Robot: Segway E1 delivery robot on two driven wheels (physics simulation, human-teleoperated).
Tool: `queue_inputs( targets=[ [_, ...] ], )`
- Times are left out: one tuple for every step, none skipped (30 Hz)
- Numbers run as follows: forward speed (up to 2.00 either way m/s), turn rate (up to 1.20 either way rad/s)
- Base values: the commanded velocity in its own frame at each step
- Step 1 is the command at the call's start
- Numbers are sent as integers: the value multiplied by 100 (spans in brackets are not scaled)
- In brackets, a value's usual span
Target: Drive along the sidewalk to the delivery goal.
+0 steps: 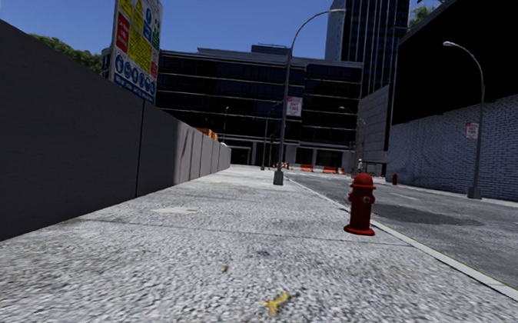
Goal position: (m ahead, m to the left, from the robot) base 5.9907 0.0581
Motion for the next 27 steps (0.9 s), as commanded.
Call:
queue_inputs(
  targets=[
    [200,42],
    [200,42],
    [200,40],
    [200,29],
    [200,13],
    [200,3],
    [200,3],
    [200,0],
    [200,0],
    [200,0],
    [200,0],
    [200,0],
    [200,0],
    [200,0],
    [200,0],
    [200,0],
    [200,0],
    [200,0],
    [200,0],
    [200,0],
    [200,0],
    [200,0],
    [200,0],
    [200,0],
    [200,0],
    [200,0],
    [200,0]
  ],
)
